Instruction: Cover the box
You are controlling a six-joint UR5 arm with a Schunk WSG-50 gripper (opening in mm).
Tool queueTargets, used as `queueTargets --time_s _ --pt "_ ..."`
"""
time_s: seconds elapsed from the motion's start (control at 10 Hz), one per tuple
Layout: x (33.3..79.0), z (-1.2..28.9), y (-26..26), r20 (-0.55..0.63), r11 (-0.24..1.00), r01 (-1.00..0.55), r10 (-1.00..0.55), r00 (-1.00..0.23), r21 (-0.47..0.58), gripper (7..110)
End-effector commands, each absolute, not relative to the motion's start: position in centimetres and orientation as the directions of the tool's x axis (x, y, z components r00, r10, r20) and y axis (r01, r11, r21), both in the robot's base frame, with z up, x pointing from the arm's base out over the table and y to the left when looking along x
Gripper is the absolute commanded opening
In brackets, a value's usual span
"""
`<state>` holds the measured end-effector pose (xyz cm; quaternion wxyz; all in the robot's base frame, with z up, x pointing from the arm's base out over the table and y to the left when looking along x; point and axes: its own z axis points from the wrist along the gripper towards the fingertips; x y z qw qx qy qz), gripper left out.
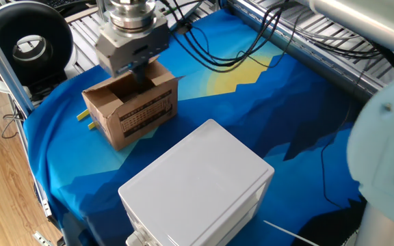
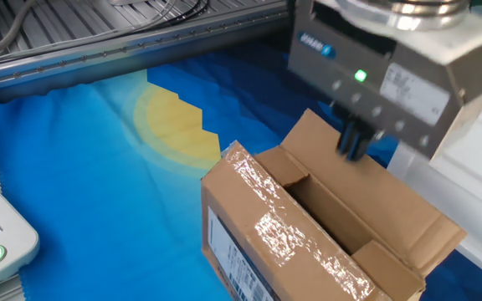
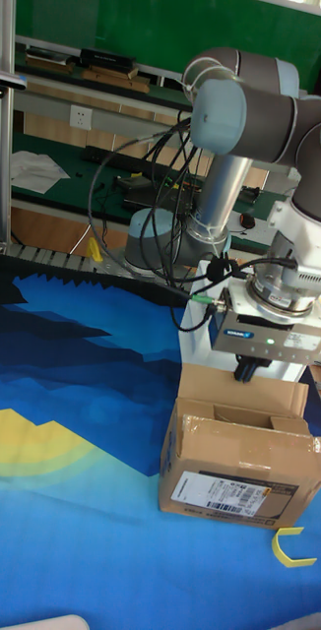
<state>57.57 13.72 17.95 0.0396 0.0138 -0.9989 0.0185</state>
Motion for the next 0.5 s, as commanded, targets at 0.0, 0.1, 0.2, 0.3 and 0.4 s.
queueTargets --time_s 0.0,0.1,0.2,0.3,0.4 --pt "52.7 20.2 13.1 0.211 0.999 -0.021 -0.011 -0.977 -0.045 7" --pt "52.1 20.1 13.0 0.234 0.999 -0.021 -0.011 -0.972 -0.040 7" --pt "51.9 19.1 13.6 0.252 1.000 -0.010 -0.007 -0.968 -0.011 7" --pt "52.5 17.2 13.8 0.249 1.000 -0.009 -0.008 -0.968 -0.001 7" --pt "53.3 15.9 13.9 0.239 1.000 -0.006 -0.006 -0.971 0.000 7"
